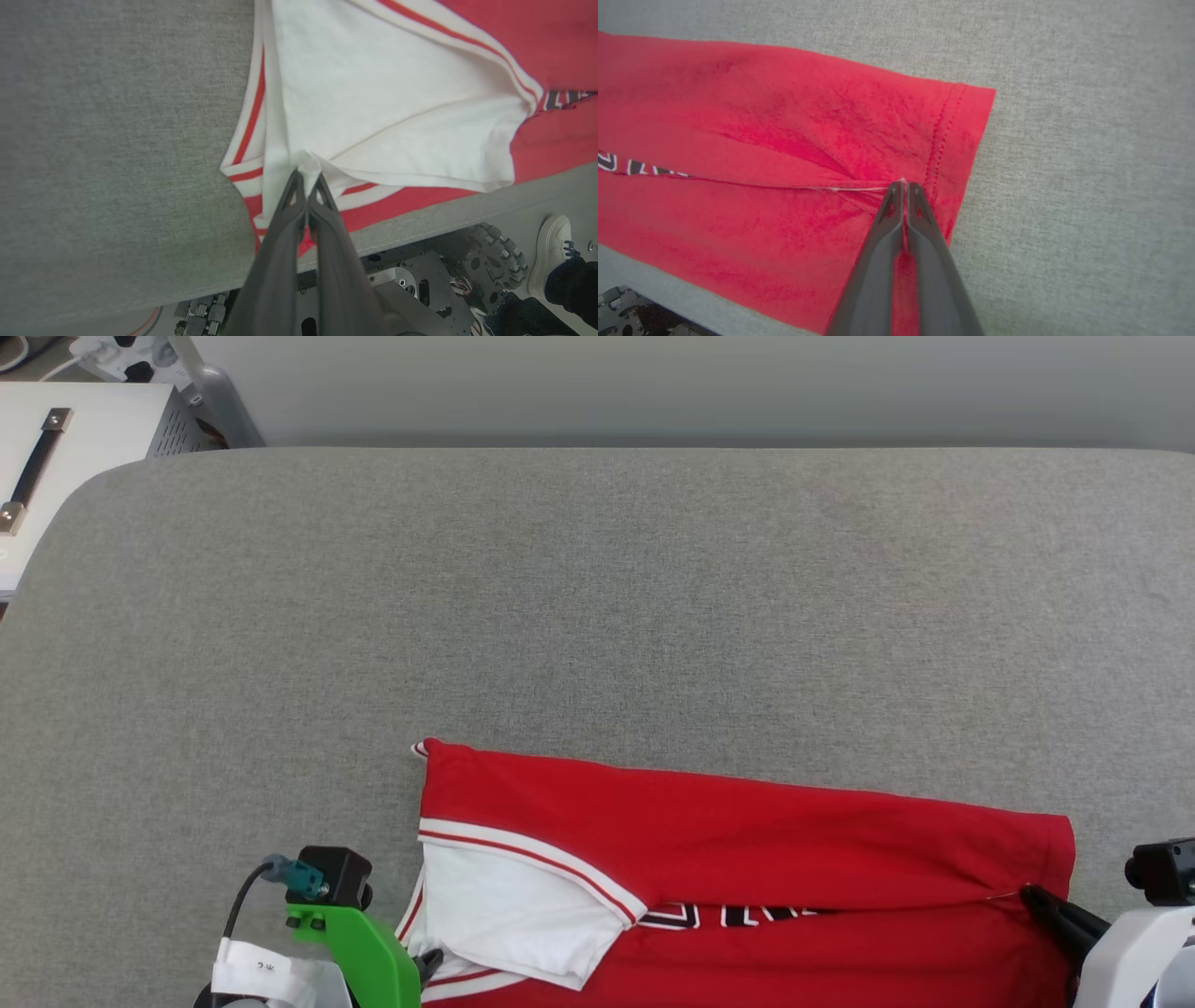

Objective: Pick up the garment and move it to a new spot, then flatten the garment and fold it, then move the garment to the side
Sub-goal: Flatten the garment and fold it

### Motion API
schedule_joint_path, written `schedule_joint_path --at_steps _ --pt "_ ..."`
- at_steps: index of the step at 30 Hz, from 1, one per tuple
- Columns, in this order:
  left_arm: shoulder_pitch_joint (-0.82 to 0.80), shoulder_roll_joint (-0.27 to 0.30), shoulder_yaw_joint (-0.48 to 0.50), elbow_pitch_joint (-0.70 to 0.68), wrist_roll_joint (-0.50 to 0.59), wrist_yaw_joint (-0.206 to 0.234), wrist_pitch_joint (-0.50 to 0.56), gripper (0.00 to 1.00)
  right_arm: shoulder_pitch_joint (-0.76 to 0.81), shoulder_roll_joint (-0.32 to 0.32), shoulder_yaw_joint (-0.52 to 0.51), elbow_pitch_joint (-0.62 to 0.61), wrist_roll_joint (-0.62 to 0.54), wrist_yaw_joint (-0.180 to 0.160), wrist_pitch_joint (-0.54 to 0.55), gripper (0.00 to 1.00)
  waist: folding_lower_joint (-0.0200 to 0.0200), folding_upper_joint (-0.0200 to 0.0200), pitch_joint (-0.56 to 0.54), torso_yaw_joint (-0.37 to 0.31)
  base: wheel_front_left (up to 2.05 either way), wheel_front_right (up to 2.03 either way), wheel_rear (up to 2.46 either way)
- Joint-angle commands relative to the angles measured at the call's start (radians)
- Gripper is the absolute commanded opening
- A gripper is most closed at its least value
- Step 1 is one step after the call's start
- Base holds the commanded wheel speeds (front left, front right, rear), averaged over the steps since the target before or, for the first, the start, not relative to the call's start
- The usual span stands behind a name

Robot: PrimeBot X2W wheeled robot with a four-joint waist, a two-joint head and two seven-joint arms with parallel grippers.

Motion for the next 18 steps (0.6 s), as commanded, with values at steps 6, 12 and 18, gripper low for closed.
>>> schedule_joint_path --at_steps 6,12,18 --pt "-0.027 -0.018 -0.008 0.041 0.019 -0.019 -0.014 1.00 -0.011 -0.013 0.049 0.018 0.046 -0.001 0.022 1.00 0.0001 -0.0001 -0.016 -0.001 0.00 0.00 0.00" --pt "-0.025 -0.026 0.021 0.041 0.021 -0.017 -0.071 1.00 0.005 -0.040 0.041 -0.006 0.107 -0.001 0.067 1.00 0.0001 -0.0001 -0.052 -0.003 0.00 0.00 0.00" --pt "-0.030 -0.044 0.076 0.013 0.033 -0.002 -0.179 1.00 0.032 -0.046 -0.043 -0.066 0.161 -0.001 0.165 1.00 0.0001 -0.0001 -0.077 -0.002 0.00 0.00 0.00"
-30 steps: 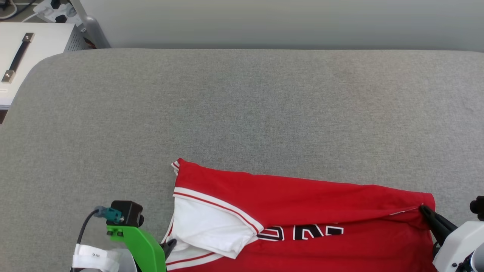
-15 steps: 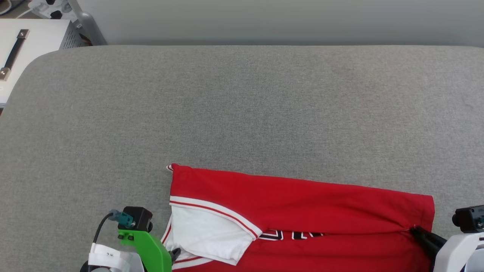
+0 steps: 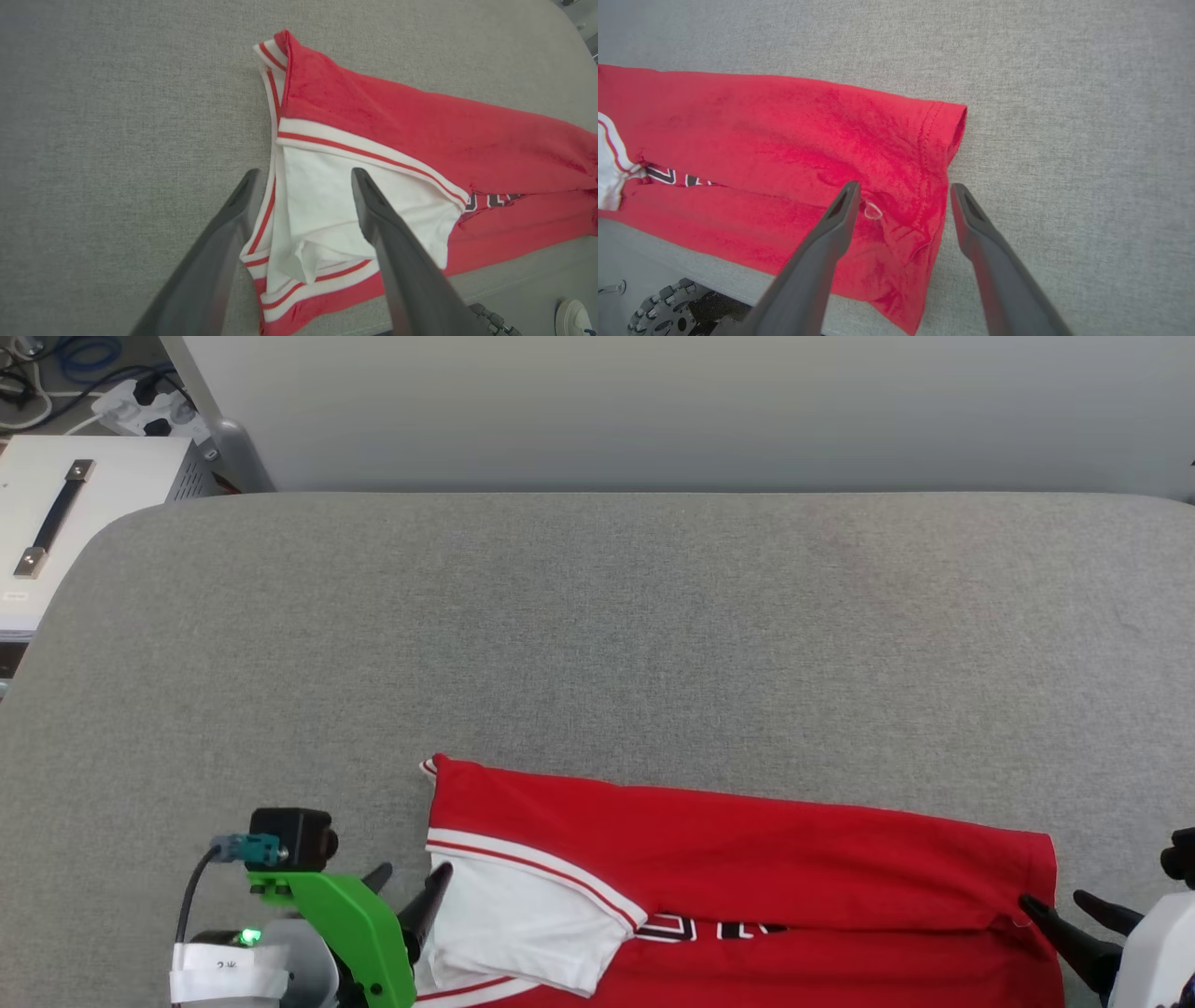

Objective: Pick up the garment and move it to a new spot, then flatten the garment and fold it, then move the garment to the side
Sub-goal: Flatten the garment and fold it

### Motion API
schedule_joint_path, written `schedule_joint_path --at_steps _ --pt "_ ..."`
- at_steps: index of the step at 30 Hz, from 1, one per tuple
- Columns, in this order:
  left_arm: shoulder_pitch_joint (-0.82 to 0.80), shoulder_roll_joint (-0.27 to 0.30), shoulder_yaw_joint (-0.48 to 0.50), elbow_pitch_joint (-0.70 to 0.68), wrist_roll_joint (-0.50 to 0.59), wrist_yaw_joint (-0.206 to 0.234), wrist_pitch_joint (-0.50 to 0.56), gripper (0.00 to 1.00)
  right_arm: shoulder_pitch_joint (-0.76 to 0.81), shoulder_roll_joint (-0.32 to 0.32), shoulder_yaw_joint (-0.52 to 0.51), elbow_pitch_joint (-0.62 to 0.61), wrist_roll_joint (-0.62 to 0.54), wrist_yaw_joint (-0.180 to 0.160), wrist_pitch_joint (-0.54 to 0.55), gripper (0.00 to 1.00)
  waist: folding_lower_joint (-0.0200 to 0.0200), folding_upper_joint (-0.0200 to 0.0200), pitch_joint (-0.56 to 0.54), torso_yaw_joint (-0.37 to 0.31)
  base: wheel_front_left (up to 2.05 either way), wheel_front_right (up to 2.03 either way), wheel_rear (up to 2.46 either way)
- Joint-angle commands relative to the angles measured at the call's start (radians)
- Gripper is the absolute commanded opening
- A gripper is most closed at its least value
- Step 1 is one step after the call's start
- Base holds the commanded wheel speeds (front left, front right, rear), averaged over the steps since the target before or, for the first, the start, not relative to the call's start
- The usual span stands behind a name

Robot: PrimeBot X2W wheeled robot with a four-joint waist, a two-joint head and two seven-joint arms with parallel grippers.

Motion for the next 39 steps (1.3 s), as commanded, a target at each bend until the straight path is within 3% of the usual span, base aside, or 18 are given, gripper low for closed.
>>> schedule_joint_path --at_steps 1,6,11,14,19,26,39 --pt "-0.024 -0.011 0.018 -0.007 0.018 0.010 -0.037 1.00 0.011 0.008 -0.025 -0.019 0.013 -0.001 0.021 1.00 0.0000 0.0000 -0.004 0.002 0.00 0.00 0.00" --pt "-0.059 -0.036 0.051 -0.008 0.092 -0.011 -0.204 1.00 0.011 0.063 -0.125 -0.058 0.005 -0.001 0.121 1.00 0.0000 0.0000 0.006 0.009 0.00 0.00 0.00" --pt "-0.098 -0.058 0.047 0.018 0.197 -0.085 -0.408 1.00 -0.005 0.177 -0.244 -0.037 -0.062 -0.001 0.243 1.00 0.0000 0.0000 0.027 0.023 0.00 0.00 0.00" --pt "-0.109 -0.078 0.068 0.045 0.243 -0.103 -0.494 1.00 -0.018 0.252 -0.319 -0.030 -0.130 -0.001 0.304 1.00 0.0000 0.0000 0.039 0.033 0.00 0.00 0.00" --pt "-0.109 -0.116 0.126 0.061 0.326 -0.128 -0.521 1.00 -0.038 0.370 -0.446 -0.022 -0.208 -0.001 0.389 1.00 0.0000 0.0000 0.064 0.049 0.00 0.00 0.00" --pt "-0.071 -0.191 0.230 0.086 0.420 -0.202 -0.522 1.00 -0.058 0.462 -0.557 -0.018 -0.314 -0.001 0.467 1.00 0.0000 0.0000 0.100 0.064 0.00 0.00 0.00" --pt "-0.070 -0.284 0.335 0.148 0.516 -0.302 -0.522 1.00 -0.067 0.553 -0.492 -0.002 -0.281 -0.001 0.519 1.00 0.0000 0.0000 0.143 0.075 0.00 0.00 0.00"
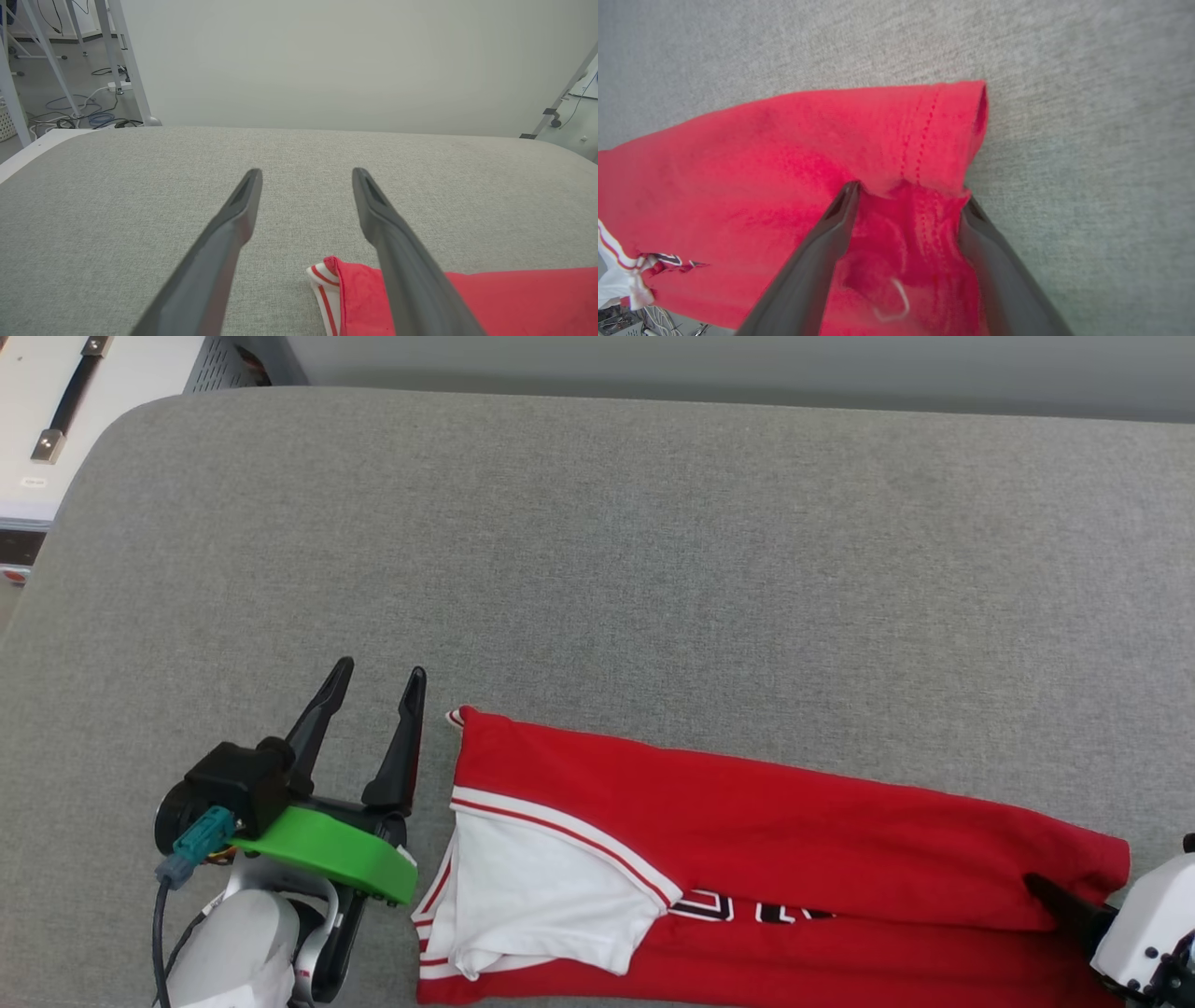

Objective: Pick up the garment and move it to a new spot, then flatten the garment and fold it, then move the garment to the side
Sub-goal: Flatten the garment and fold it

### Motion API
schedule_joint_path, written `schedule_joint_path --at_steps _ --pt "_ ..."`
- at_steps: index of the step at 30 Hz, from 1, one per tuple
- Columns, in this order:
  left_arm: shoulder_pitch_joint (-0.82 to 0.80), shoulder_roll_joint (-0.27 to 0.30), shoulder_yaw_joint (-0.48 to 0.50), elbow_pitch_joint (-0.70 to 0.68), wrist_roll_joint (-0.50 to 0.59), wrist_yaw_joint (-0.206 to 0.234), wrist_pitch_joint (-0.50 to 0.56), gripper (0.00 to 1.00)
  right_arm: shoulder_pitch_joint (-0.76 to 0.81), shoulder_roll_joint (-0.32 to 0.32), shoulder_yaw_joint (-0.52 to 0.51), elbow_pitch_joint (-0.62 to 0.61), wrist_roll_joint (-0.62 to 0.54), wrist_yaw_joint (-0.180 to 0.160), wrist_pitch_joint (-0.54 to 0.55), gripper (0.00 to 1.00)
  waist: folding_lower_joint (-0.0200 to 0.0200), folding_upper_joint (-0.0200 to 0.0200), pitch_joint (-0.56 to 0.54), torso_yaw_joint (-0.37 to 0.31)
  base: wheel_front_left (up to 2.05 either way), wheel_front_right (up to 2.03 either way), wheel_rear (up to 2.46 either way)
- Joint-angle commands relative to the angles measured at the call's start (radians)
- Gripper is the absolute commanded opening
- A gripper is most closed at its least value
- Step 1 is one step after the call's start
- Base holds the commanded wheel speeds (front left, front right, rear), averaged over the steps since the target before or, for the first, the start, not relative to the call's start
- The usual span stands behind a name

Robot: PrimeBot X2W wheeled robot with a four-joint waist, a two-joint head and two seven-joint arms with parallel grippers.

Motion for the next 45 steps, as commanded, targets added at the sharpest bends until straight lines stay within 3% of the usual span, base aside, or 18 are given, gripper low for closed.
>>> schedule_joint_path --at_steps 1,4,5,6,7,8,18,32,39,45 --pt "0.004 -0.011 0.008 0.007 0.011 -0.011 -0.006 1.00 -0.001 0.037 0.035 0.031 0.013 0.001 0.009 1.00 0.0000 0.0000 0.001 0.001 0.00 0.00 0.00" --pt "0.001 -0.021 0.022 0.017 0.022 -0.023 -0.006 1.00 -0.003 0.036 0.049 0.044 0.022 0.001 -0.004 1.00 0.0000 0.0000 -0.001 0.002 0.00 0.00 0.00" --pt "0.001 -0.025 0.027 0.021 0.026 -0.027 -0.006 1.00 -0.004 0.034 0.053 0.049 0.027 0.001 -0.008 0.87 0.0000 0.0000 -0.003 0.002 0.00 0.00 0.00" --pt "0.002 -0.027 0.030 0.025 0.028 -0.030 -0.006 1.00 -0.003 0.033 0.058 0.053 0.030 0.001 -0.012 0.48 0.0000 0.0000 -0.006 0.001 0.00 0.00 0.00" --pt "0.003 -0.029 0.034 0.028 0.031 -0.033 -0.006 1.00 -0.003 0.030 0.063 0.058 0.035 0.001 -0.018 0.29 0.0000 0.0000 -0.008 0.000 0.00 0.00 0.00" --pt "0.004 -0.031 0.038 0.031 0.034 -0.035 -0.006 1.00 -0.004 0.026 0.068 0.060 0.038 0.001 -0.028 0.00 0.0000 0.0000 -0.011 0.000 0.00 0.00 0.00" --pt "0.019 -0.044 0.057 0.049 0.050 -0.053 -0.006 1.00 0.001 -0.038 0.084 0.098 0.068 0.001 -0.167 0.00 0.0000 0.0000 -0.049 -0.016 0.00 0.00 0.00" --pt "0.030 -0.051 0.066 0.057 0.051 -0.061 -0.006 1.00 -0.025 -0.212 0.004 0.157 -0.024 0.001 -0.292 0.00 0.0000 0.0000 -0.076 -0.030 0.00 0.00 0.00" --pt "0.046 -0.065 0.068 0.072 0.047 -0.062 -0.006 1.00 -0.017 -0.195 -0.009 0.145 -0.017 0.001 -0.296 0.00 0.0000 0.0000 -0.111 -0.032 0.00 0.00 0.00" --pt "0.064 -0.076 0.071 0.078 0.041 -0.063 -0.006 1.00 0.032 -0.141 0.025 0.065 0.009 0.001 -0.297 0.00 0.0000 0.0000 -0.154 -0.025 0.00 0.00 0.00"
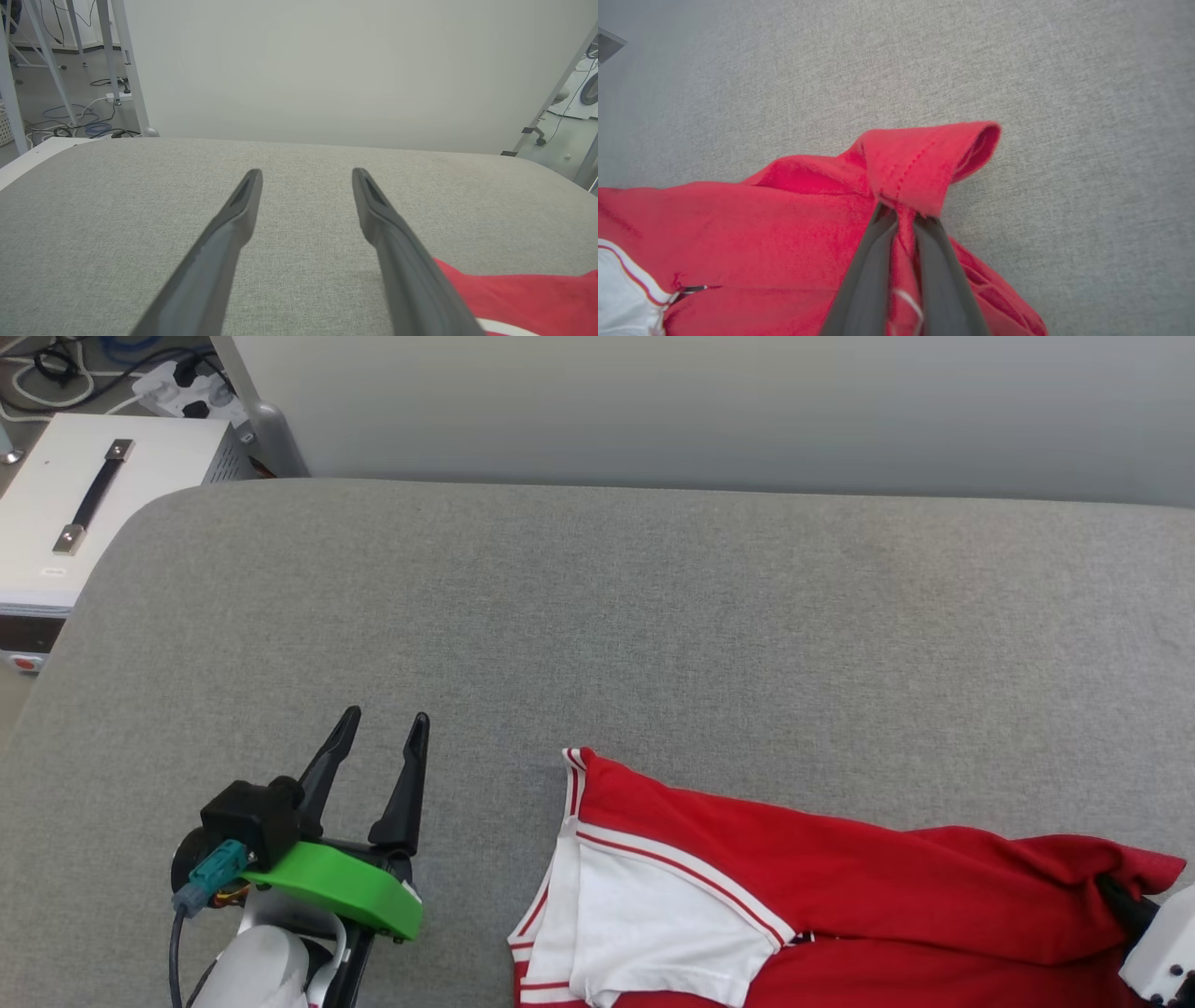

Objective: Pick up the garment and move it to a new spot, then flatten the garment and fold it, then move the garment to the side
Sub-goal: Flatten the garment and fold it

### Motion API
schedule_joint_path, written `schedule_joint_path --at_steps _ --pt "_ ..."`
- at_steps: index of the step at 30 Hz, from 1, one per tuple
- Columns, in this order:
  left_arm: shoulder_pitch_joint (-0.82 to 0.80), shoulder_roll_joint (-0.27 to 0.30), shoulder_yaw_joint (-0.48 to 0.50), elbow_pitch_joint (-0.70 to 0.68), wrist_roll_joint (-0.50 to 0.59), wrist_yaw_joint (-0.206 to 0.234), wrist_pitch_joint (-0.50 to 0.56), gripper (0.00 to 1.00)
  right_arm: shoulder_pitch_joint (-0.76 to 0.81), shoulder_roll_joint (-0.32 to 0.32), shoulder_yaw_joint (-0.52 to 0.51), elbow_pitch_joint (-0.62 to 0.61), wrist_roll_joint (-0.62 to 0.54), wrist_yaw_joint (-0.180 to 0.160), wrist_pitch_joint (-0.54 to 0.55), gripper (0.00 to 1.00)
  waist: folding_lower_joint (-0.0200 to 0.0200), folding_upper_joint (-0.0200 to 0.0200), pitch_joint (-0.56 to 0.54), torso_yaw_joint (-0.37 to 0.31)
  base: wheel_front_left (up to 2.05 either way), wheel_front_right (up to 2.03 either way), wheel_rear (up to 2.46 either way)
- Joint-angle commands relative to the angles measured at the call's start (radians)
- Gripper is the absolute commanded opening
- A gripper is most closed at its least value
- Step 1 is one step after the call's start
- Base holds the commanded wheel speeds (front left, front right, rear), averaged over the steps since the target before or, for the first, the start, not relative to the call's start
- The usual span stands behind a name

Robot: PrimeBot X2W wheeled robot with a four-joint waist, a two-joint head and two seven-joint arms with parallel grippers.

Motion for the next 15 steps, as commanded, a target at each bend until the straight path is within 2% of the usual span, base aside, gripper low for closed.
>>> schedule_joint_path --at_steps 1,10,15 --pt "0.013 -0.008 0.003 0.005 -0.005 -0.005 -0.006 1.00 0.023 0.014 0.013 -0.025 0.004 -0.001 0.000 0.00 0.0000 -0.0001 -0.025 0.007 0.00 0.00 0.00" --pt "0.053 -0.025 0.012 0.010 -0.012 -0.005 -0.006 1.00 0.106 0.085 0.083 -0.191 -0.005 -0.001 0.063 0.00 0.0000 -0.0001 -0.092 0.033 0.00 0.00 0.00" --pt "0.068 -0.031 0.011 0.004 -0.015 -0.005 -0.006 1.00 0.131 0.152 0.141 -0.256 -0.008 -0.001 0.133 0.00 0.0000 -0.0001 -0.108 0.061 0.00 0.00 0.00"
